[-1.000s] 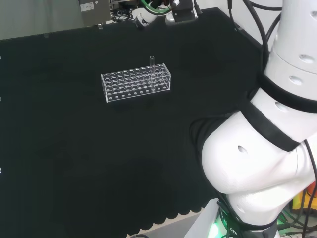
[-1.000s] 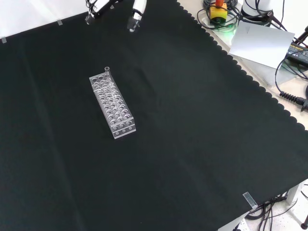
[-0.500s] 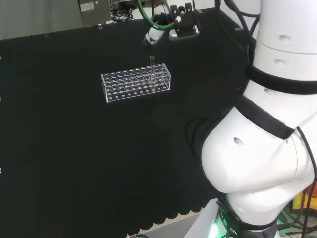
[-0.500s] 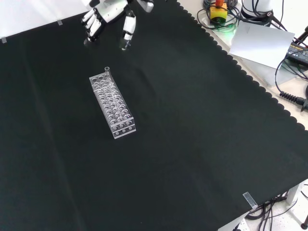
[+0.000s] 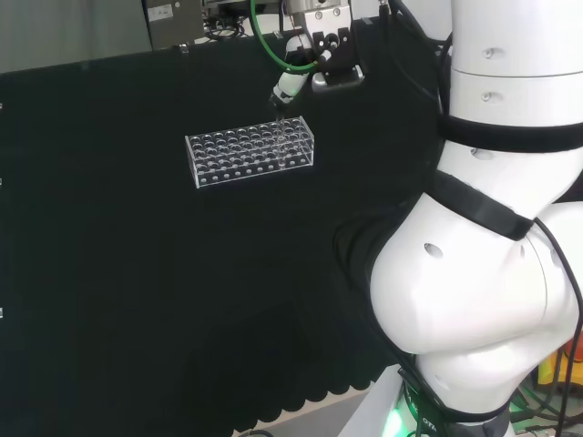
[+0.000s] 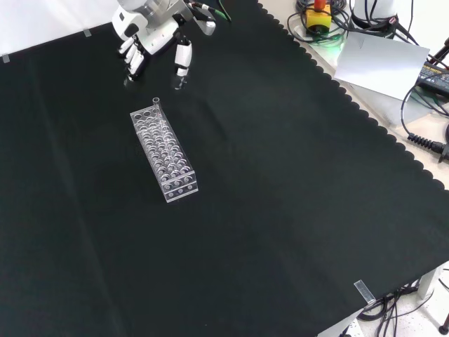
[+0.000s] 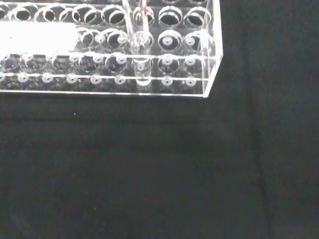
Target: Pick up the test tube.
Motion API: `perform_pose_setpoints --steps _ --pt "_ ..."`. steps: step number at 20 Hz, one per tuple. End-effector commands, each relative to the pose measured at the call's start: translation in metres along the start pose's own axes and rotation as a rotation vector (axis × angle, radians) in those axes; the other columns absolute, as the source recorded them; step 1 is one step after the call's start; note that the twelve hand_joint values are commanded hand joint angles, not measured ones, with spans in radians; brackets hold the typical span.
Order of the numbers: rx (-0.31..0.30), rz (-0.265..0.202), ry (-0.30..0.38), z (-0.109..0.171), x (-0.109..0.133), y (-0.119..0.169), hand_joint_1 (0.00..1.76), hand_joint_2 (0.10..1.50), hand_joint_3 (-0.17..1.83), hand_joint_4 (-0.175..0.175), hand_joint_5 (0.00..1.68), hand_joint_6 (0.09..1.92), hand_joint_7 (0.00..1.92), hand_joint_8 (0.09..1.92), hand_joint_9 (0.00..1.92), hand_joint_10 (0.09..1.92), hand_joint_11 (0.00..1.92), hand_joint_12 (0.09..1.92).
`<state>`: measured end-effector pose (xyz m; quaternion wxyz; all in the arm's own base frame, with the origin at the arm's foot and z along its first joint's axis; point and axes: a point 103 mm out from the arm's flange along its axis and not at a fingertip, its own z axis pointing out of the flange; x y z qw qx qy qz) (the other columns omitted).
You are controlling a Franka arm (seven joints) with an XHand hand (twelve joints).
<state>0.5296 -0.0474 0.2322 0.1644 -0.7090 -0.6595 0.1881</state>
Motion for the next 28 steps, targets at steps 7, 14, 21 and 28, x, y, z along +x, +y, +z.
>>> perform_pose_setpoints --steps 7,14,21,28 --pt "0.048 -0.048 0.005 0.015 0.019 0.006 0.67 0.94 0.07 -0.100 0.40 0.09 0.50 0.88 0.38 0.87 0.04 1.59" --pt "0.062 -0.043 -0.027 0.021 0.023 0.015 0.70 0.93 0.08 -0.103 0.42 0.09 0.53 0.88 0.39 0.86 0.05 1.58" --pt "0.073 -0.041 -0.056 0.024 0.026 0.024 0.73 0.93 0.09 -0.105 0.45 0.09 0.60 0.86 0.42 0.84 0.07 1.57" --pt "0.090 -0.035 -0.086 0.028 0.029 0.033 0.75 0.92 0.10 -0.109 0.49 0.09 0.65 0.86 0.46 0.83 0.08 1.56"
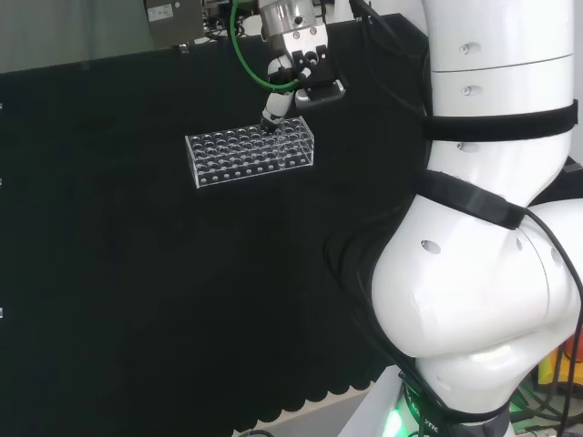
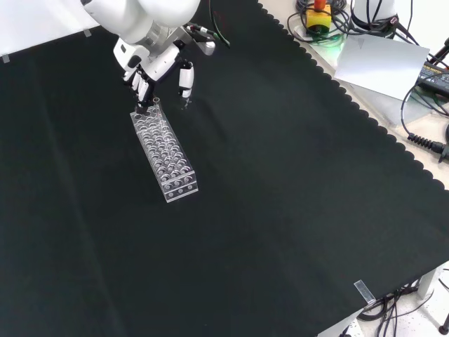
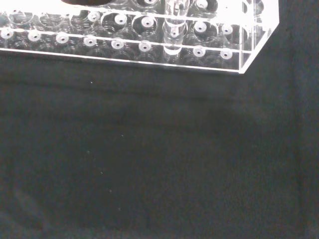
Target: Pick up the test tube.
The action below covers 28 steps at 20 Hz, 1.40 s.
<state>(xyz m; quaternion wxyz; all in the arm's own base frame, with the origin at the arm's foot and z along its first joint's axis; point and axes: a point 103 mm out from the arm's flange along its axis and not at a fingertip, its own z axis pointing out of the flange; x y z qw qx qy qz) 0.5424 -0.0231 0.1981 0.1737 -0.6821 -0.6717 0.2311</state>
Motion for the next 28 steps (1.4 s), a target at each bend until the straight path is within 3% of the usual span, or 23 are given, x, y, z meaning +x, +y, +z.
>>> perform_pose_setpoints --steps 1,7,13,16,22,23,24,27,28 --pt "0.014 0.008 -0.025 0.003 0.003 0.008 0.75 0.92 0.10 -0.111 0.49 0.09 0.67 0.86 0.47 0.83 0.09 1.56" --pt "-0.001 0.019 -0.024 0.002 0.002 0.015 0.78 0.89 0.15 -0.122 0.56 0.17 0.82 0.84 0.58 0.77 0.14 1.53" --pt "-0.029 0.019 -0.031 -0.003 0.004 0.020 0.85 0.79 0.36 -0.144 0.62 0.60 1.05 0.80 0.78 0.68 0.24 1.49" --pt "-0.047 0.020 -0.037 -0.004 0.006 0.021 0.89 0.75 0.44 -0.156 0.69 0.68 1.11 0.79 0.86 0.66 0.28 1.47" --pt "-0.082 0.038 0.027 -0.007 0.011 0.027 1.00 0.68 0.58 -0.175 0.97 0.64 1.39 0.66 1.11 0.55 0.43 1.39" --pt "-0.105 0.041 0.044 -0.008 0.012 0.028 1.06 0.74 0.50 -0.128 1.05 0.67 1.43 0.63 1.15 0.54 0.46 1.39" --pt "-0.138 0.044 0.049 -0.009 0.015 0.028 1.11 0.80 0.41 -0.108 1.12 0.67 1.48 0.59 1.21 0.52 0.51 1.36" --pt "-0.223 0.040 0.052 -0.011 0.022 0.028 1.19 0.82 0.34 -0.162 1.28 0.52 1.63 0.47 1.41 0.45 0.75 1.24" --pt "-0.245 0.039 0.062 -0.011 0.024 0.027 1.28 0.83 0.29 -0.169 1.30 0.48 1.67 0.45 1.39 0.45 0.83 1.20"
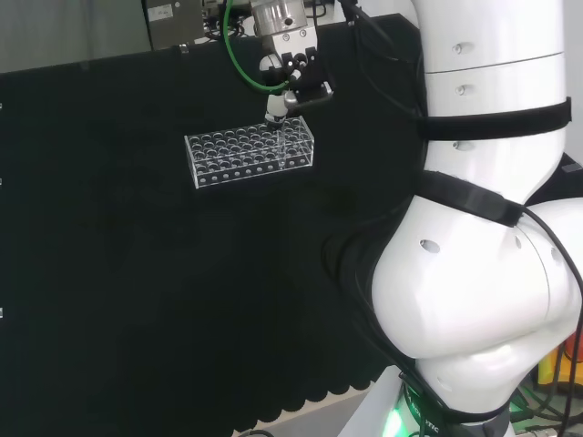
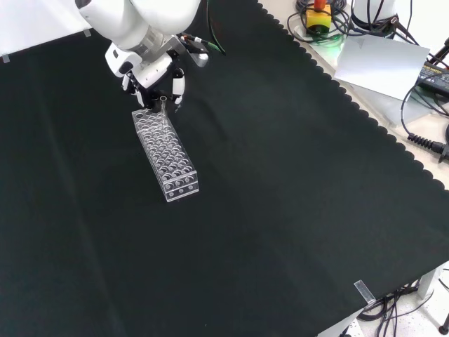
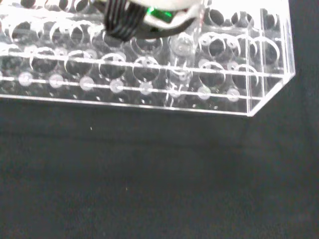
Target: Pick up the test tube.
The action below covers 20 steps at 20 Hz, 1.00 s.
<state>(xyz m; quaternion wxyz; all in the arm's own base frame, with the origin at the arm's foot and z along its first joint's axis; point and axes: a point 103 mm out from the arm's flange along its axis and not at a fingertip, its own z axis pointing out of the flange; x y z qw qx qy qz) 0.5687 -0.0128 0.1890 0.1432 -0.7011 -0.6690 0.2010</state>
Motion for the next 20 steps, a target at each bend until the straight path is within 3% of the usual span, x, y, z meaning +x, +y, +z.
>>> perform_pose_setpoints --steps 1,4,5,9,20 --pt "-0.177 0.006 0.064 -0.005 0.015 0.000 1.34 0.86 0.21 -0.173 1.30 0.46 1.70 0.43 1.36 0.45 0.90 1.16" --pt "-0.214 -0.004 0.069 -0.008 0.018 -0.002 1.41 0.91 0.09 -0.175 1.31 0.42 1.74 0.41 1.34 0.44 1.03 1.07" --pt "-0.219 -0.005 0.068 -0.009 0.018 -0.002 1.35 0.90 0.10 -0.175 1.36 0.34 1.76 0.40 1.43 0.42 1.06 1.05" --pt "-0.233 -0.005 0.070 -0.016 0.015 -0.005 1.24 0.69 0.47 -0.175 1.52 0.11 1.83 0.33 1.67 0.27 1.15 1.00" --pt "-0.276 0.003 0.084 -0.047 -0.001 -0.019 1.24 0.62 0.61 -0.175 1.55 0.09 1.86 0.30 1.73 0.22 1.18 0.99"
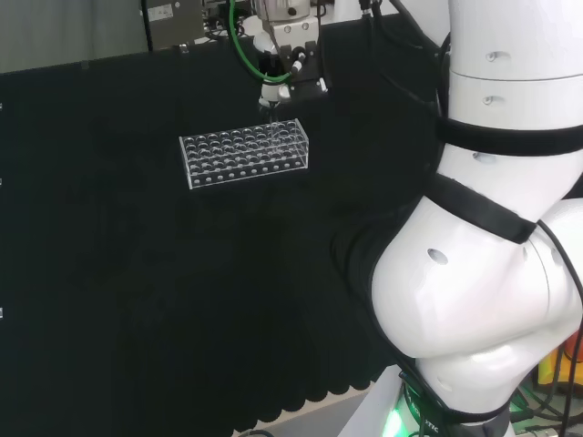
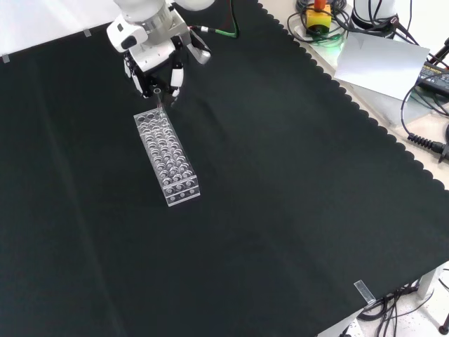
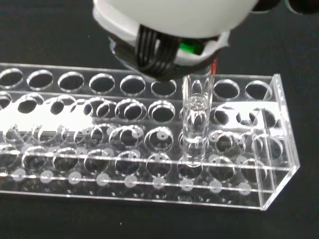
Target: Pick up the test tube.
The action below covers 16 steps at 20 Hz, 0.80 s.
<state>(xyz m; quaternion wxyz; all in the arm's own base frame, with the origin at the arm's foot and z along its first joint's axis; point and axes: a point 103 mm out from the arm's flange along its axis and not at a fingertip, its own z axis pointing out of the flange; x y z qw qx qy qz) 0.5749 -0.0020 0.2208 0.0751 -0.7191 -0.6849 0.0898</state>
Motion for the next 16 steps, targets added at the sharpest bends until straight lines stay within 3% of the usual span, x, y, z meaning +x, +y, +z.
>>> perform_pose_setpoints --steps 1,16 --pt "-0.023 0.012 0.025 -0.023 -0.009 -0.005 1.24 0.62 0.61 -0.175 1.55 0.09 1.86 0.30 1.73 0.22 1.18 0.99" --pt "-0.114 0.008 0.031 -0.109 -0.028 -0.035 1.24 0.59 0.65 -0.175 1.56 0.09 1.87 0.27 1.75 0.20 1.15 1.02"
